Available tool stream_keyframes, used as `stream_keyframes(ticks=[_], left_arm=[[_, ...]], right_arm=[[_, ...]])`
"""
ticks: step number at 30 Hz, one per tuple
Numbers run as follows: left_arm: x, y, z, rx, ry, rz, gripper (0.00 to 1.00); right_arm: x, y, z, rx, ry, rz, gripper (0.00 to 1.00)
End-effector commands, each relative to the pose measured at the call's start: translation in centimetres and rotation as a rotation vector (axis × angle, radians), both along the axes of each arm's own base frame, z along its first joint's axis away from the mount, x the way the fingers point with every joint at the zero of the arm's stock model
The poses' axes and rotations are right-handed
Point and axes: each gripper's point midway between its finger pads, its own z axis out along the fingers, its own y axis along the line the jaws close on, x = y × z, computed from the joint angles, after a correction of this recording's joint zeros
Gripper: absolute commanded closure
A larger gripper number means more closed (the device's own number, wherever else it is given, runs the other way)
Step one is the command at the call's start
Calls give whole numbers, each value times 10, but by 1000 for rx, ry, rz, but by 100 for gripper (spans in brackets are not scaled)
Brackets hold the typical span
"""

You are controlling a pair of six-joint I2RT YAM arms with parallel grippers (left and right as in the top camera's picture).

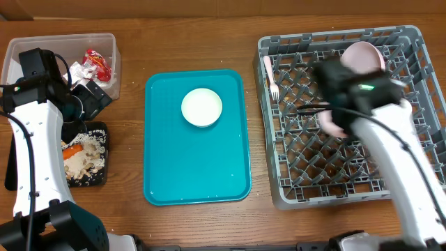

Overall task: Sort waste into correct bins and load items into the dishwasher rack
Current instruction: 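Carry the pink bowl right and lower it into the dish rack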

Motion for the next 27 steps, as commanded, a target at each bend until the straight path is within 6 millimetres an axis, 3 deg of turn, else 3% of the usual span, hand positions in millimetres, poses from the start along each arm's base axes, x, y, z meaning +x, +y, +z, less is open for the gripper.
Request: stream_keyframes(ticks=[1,4,11,16,21,24,27], left_arm=[[2,0,8,4,-20,7,0],[2,0,8,4,-20,7,0],[3,-1,8,4,-20,3,0],[3,-1,8,4,-20,3,0],[3,-2,8,4,-20,2,0],[3,-2,8,4,-20,2,0],[3,-2,8,4,-20,2,0]], right_arm=[[-20,-42,16,-35,-102,-183,96],[-26,-54,15,-49,-102,-235,96],[-47,-57,-22,-88,-10,-308,96],[-49,-54,-26,-62,2,-310,96],[-46,-19,-49,164,85,-229,96],[-23,36,-66,442,130,37,96],[0,85,-67,679,104,290,96]])
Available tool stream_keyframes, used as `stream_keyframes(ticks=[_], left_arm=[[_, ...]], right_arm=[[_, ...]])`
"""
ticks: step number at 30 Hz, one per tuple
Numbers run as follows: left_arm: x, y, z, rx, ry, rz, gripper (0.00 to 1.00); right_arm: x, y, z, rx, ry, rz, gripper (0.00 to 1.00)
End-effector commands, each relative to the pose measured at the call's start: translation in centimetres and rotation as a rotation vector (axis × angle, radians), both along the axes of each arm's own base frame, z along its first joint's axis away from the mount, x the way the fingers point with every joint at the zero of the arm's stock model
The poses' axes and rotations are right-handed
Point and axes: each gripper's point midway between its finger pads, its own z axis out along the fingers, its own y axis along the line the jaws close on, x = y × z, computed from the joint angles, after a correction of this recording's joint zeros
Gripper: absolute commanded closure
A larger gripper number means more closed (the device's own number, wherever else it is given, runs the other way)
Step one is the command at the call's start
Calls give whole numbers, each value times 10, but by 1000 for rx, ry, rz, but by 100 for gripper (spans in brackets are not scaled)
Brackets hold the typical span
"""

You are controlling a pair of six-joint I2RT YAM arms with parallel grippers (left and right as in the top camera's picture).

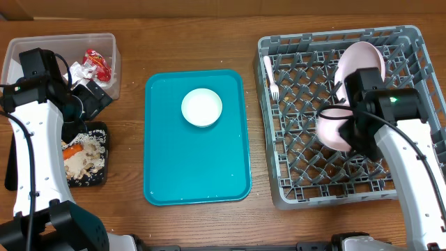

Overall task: Sort waste into correct bins and load items into the dishwasher rack
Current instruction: 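Carry the pink bowl right and lower it into the dish rack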

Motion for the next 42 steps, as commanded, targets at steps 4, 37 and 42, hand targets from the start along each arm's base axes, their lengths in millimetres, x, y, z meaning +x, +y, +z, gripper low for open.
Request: stream_keyframes(ticks=[4,37,42], left_arm=[[2,-1,8,4,-20,4,0],[3,-1,8,7,-20,2,0],[2,-1,8,7,-19,2,0]], right_arm=[[6,48,-2,239,-4,273,96],[12,102,-27,313,45,504,36],[18,118,-60,297,111,552,43]])
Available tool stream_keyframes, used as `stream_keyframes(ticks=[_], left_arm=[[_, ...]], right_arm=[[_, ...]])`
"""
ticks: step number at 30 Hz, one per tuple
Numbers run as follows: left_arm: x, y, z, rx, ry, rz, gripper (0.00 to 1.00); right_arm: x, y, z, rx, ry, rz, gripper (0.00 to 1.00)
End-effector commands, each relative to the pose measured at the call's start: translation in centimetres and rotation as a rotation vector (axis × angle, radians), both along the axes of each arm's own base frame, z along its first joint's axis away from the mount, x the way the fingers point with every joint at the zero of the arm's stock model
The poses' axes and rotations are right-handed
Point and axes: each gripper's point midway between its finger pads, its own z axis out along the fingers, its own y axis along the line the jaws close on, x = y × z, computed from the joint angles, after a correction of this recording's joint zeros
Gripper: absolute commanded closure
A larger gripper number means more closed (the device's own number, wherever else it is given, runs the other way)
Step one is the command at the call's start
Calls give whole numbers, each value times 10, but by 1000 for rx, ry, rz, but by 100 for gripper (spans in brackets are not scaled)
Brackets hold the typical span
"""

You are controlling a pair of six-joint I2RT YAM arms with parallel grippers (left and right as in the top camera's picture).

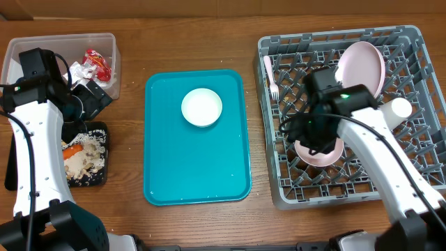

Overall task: Sort waste into correct bins and load items into the dishwasher rack
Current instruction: 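Carry the pink bowl right and lower it into the dish rack, then release the pink bowl and lift the right gripper out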

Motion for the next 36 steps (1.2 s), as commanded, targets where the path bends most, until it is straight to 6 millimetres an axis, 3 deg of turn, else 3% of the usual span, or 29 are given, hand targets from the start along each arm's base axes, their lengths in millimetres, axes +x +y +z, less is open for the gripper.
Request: stream_keyframes(ticks=[1,4,6,8,12,14,22,26,29,33,36], left_arm=[[3,-1,8,6,-20,2,0],[3,-1,8,7,-20,2,0],[3,-1,8,7,-20,2,0],[3,-1,8,7,-20,2,0],[3,-1,8,7,-20,2,0],[3,-1,8,6,-20,2,0],[3,-1,8,7,-20,2,0],[3,-1,8,7,-20,2,0],[3,-1,8,7,-20,2,0],[3,-1,8,6,-20,2,0],[3,-1,8,7,-20,2,0]], right_arm=[[2,3,-9,-31,9,25,43],[4,-1,-11,-58,3,17,44],[5,-3,-11,-65,1,17,58],[5,-2,-10,-64,-1,17,80],[8,-3,-1,-60,-11,13,85],[10,-6,9,-59,-13,-2,95],[21,-11,48,160,-86,15,96],[33,3,88,548,-231,148,96],[31,2,113,774,-341,229,96],[18,5,108,888,-366,274,96],[18,11,91,960,-392,278,96]])
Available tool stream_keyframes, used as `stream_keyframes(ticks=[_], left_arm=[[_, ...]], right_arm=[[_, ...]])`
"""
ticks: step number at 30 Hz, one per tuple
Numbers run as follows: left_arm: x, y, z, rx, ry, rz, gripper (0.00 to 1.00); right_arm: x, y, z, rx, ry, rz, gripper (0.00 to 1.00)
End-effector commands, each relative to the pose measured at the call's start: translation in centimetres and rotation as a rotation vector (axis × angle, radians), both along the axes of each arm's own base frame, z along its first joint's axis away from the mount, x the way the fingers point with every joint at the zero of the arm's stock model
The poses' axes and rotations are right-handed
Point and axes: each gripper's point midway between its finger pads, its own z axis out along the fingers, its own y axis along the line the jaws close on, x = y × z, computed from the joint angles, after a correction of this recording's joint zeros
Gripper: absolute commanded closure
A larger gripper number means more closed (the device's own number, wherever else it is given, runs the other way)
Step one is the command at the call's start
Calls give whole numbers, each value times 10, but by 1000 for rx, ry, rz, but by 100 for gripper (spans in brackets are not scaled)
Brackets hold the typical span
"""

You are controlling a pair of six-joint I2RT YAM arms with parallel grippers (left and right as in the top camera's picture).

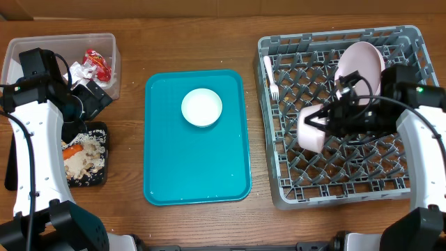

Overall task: Sort waste into correct bins and load items into the dishwasher rack
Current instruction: 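Release the pink bowl and lift the right gripper out, then move the right gripper left toward the white bowl on the teal tray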

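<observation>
A pink bowl (310, 130) stands on its edge among the tines in the middle of the grey dishwasher rack (273, 183). My right gripper (326, 119) reaches in from the right and grips the bowl's right rim. A pink plate (361, 64) stands upright at the rack's back. A pink fork (270, 75) lies along its left side. A small white dish (202, 107) sits on the teal tray (197, 171). My left gripper (89, 102) hangs over the bins at the far left, its fingers too dark to read.
A clear bin (104, 40) at the back left holds wrappers. In front of it a black bin (103, 129) holds food scraps. The left arm covers part of both bins. Bare wooden table lies between tray and rack.
The right arm has swung out to the right side of the rack. The pink bowl, then lying low at the rack's front middle, now stands on edge a little further back and left.
The right arm first hovered blurred over the rack with the pink bowl. Then the bowl was held upright over the rack's middle, then low near the front, and now it is on edge among the tines. The left arm, tray and dish stayed still.
</observation>
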Motion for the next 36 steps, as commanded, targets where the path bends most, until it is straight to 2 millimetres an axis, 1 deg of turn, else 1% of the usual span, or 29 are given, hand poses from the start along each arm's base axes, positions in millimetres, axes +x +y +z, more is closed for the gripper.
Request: stream_keyframes(ticks=[1,8,11,12,15,16,19,21,23,24,25,26,27,28,29,30,33,36], left_arm=[[2,-1,8,7,-19,2,0],[3,-1,8,7,-20,2,0],[2,-1,8,7,-19,2,0],[3,-1,8,7,-20,2,0],[3,-1,8,7,-20,2,0],[2,-1,8,7,-19,2,0],[3,-1,8,7,-19,2,0],[2,-1,8,7,-19,2,0],[2,-1,8,7,-19,2,0],[2,-1,8,7,-19,2,0],[2,-1,8,7,-19,2,0],[3,-1,8,7,-20,2,0],[3,-2,8,6,-19,2,0],[3,-1,8,7,-20,2,0],[2,-1,8,7,-19,2,0],[3,-1,8,7,-20,2,0],[2,-1,8,7,-19,2,0],[2,-1,8,7,-19,2,0]], right_arm=[[0,13,4,151,-128,41,96],[8,14,-8,176,-216,50,96],[9,11,-14,146,-200,37,96],[10,5,-21,108,-167,14,96],[12,-8,-33,36,-119,-33,96],[13,-11,-35,25,-107,-46,96],[15,-30,-45,-26,-46,-124,96],[15,-39,-47,-35,-31,-155,96],[15,-44,-47,-34,-24,-175,93],[15,-50,-47,-36,-14,-196,89],[15,-53,-47,-42,-5,-207,87],[16,-64,-53,-100,47,-257,86],[16,-67,-55,-121,59,-267,85],[16,-77,-58,-193,93,-296,81],[16,-80,-59,-217,106,-308,80],[15,-92,-61,-288,145,-349,80],[13,-110,-62,-397,204,-417,79],[5,-132,-62,-524,281,-500,78]])
